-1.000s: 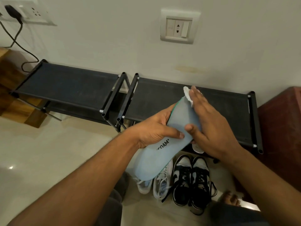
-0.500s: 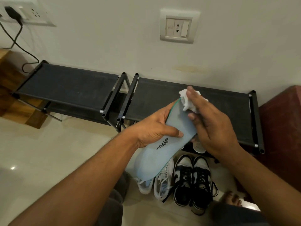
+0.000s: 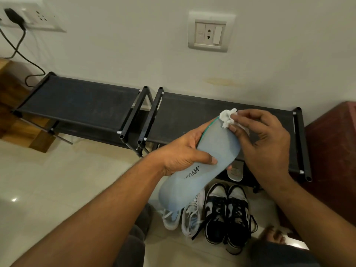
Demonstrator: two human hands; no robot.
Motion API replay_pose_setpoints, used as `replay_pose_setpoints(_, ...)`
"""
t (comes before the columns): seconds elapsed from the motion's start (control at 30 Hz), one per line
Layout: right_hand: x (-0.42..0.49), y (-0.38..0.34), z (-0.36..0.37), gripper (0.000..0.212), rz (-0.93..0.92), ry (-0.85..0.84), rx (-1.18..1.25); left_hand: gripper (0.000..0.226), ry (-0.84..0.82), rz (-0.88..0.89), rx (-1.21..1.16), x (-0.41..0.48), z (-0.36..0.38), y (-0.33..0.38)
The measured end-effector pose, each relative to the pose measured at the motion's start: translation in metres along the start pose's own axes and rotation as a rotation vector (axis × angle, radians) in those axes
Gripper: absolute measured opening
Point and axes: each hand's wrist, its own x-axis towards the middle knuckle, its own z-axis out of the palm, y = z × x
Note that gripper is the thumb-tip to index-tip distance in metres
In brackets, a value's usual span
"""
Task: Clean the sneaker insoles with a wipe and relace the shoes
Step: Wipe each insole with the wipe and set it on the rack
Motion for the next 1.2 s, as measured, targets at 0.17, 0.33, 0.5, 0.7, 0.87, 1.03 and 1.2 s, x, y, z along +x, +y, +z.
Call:
replay_pose_setpoints(0.17, -0.012, -0.013, 0.002, 0.02, -0.224, -0.135, -0.062, 0.084, 0.058, -0.017, -0.031, 0.0, 0.001, -0.001)
replay_pose_setpoints(0.33, 0.0, -0.006, -0.001, 0.02, -0.098, -0.039, -0.078, 0.061, 0.053, -0.066, -0.074, 0.002, 0.008, -0.004)
replay_pose_setpoints(0.5, -0.003, -0.009, 0.002, 0.021, -0.178, -0.127, -0.093, 0.043, 0.143, -0.124, -0.201, 0.007, 0.008, -0.011)
replay_pose_setpoints(0.7, -0.014, -0.013, 0.006, 0.018, -0.227, -0.198, -0.157, 0.048, 0.229, -0.088, -0.391, 0.011, 0.006, -0.011)
replay_pose_setpoints(0.87, -0.006, -0.004, 0.005, 0.022, -0.112, -0.146, -0.195, 0.065, 0.217, -0.052, -0.543, 0.015, 0.001, -0.009)
replay_pose_setpoints(1.03, -0.013, -0.007, 0.009, 0.024, -0.201, -0.197, -0.207, 0.047, 0.302, -0.006, -0.659, 0.02, 0.004, -0.008)
replay_pose_setpoints(1.2, -0.029, -0.031, 0.019, 0.022, -0.312, -0.268, -0.168, 0.039, 0.352, -0.01, -0.76, 0.02, 0.002, -0.007)
